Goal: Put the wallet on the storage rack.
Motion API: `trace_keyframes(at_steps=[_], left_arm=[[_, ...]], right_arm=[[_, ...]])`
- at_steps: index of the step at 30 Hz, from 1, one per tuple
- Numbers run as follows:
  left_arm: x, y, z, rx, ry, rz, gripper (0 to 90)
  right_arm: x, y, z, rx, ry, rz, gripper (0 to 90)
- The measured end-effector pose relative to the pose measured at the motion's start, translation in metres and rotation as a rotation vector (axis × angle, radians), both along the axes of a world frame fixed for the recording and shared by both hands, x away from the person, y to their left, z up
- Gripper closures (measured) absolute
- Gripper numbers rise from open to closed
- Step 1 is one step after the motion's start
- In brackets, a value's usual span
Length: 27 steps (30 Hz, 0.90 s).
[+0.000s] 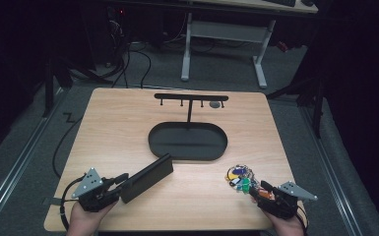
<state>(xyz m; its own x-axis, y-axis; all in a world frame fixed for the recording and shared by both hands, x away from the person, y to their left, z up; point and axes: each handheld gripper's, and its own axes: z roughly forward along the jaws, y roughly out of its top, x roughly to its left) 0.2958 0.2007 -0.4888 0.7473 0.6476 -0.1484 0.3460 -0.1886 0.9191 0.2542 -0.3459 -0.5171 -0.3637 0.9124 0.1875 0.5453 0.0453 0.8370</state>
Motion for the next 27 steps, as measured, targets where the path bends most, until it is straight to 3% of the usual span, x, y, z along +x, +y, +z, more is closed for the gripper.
trace_keyframes(at_steps=[9, 27], left_arm=[[-0.0042, -0.0040, -0.0045, 0.098, -0.020, -0.005, 64.4], [-0.0059, -0.0067, -0.0076, 0.182, -0.019, -0.029, 66.9]], right_arm=[[-0.0007, -0.0006, 0.0008, 0.002, -0.002, 0.000, 40.1], [-0.0010, -0.0010, 0.0009, 0.001, -0.001, 0.000, 40.1]])
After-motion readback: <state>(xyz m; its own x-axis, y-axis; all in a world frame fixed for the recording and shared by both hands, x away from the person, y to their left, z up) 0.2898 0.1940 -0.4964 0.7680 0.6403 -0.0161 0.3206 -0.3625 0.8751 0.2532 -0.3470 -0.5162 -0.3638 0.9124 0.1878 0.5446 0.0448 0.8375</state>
